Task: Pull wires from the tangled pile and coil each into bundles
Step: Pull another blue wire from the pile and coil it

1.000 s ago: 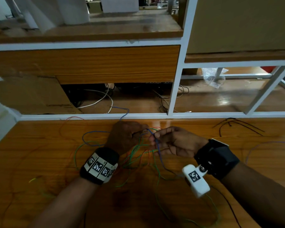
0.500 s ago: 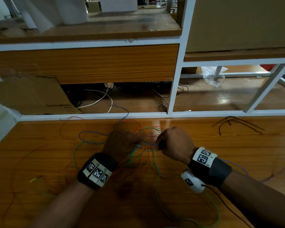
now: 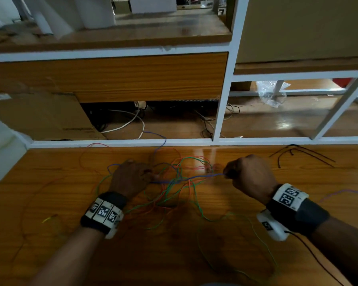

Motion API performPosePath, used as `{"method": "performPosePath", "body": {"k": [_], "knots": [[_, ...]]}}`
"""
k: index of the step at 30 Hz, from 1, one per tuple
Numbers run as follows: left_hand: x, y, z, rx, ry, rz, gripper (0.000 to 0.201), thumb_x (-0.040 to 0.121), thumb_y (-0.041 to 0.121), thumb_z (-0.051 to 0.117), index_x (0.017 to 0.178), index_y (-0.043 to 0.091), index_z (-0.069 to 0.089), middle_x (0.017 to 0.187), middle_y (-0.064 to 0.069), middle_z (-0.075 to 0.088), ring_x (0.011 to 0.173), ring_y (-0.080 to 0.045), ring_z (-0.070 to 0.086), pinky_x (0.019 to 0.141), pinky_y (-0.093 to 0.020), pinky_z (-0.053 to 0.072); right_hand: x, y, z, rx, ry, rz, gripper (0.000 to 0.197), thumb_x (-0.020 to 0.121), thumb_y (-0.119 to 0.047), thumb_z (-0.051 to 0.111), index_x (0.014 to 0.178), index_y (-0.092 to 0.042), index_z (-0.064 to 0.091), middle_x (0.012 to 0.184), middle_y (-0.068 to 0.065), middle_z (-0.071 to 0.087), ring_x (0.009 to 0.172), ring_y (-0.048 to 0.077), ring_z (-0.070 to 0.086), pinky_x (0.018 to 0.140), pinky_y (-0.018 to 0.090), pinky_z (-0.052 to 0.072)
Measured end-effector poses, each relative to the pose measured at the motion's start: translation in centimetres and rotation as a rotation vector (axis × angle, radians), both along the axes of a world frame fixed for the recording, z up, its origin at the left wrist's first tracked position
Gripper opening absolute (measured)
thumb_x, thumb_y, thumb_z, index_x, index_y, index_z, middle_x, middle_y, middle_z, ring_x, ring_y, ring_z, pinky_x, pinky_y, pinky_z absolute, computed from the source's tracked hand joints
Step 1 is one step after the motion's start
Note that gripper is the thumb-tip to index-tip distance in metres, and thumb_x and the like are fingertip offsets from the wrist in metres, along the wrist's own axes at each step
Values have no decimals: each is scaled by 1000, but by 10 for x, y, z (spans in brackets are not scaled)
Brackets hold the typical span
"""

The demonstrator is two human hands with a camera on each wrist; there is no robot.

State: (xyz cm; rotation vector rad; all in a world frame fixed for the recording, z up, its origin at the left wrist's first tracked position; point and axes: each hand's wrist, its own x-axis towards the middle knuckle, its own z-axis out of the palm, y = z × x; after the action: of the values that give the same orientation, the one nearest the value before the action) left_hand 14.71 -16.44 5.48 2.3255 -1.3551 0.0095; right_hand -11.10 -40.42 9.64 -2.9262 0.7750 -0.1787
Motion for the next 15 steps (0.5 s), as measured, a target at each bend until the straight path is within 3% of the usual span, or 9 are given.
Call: {"method": "performPosePath", "body": {"k": [2,5,8,11,13,15], "knots": [[-11,-13,1,-38,179,34,54,74,65,66,109,25,75,100,5,71,90,-16,66,79,-32,52,4,5,-1,20,-26,0,22,77,-20,74,92,-35,80,80,-6,78,75,22,72,61,34,57],[-33,-30,-4,-21,497,-51,58,69,45,89,121,31,67,111,12,65,99,-6,62,83,-25,53,3,6,-9,53,-86,-1,23,76,-18,71,90,-34,80,77,-3,78,72,24,72,60,36,57],[-53,-39,-13,41,664,-235,24,78,26,85,96,27,70,92,6,67,85,-8,64,79,-25,51,0,7,-13,75,-176,13,24,75,-14,71,88,-32,80,76,-4,78,68,22,72,58,36,57],[-66,-42,-22,84,793,-230,22,85,9,78,105,18,73,90,8,71,79,7,66,77,-17,54,-6,4,-12,77,-280,35,25,74,-9,73,86,-28,82,79,-5,79,66,19,74,57,34,59],[-74,-42,-27,119,786,-289,22,85,11,77,101,25,73,87,11,68,76,6,63,74,-17,50,-10,4,-10,85,-323,62,26,74,-6,74,87,-28,82,81,-6,80,64,17,73,57,33,59],[-81,-43,-30,186,685,-329,15,85,21,76,95,32,74,89,10,69,81,1,62,77,-20,48,-13,6,-7,79,-366,80,26,74,-5,76,86,-27,82,81,-6,80,63,16,73,57,30,58]]}}
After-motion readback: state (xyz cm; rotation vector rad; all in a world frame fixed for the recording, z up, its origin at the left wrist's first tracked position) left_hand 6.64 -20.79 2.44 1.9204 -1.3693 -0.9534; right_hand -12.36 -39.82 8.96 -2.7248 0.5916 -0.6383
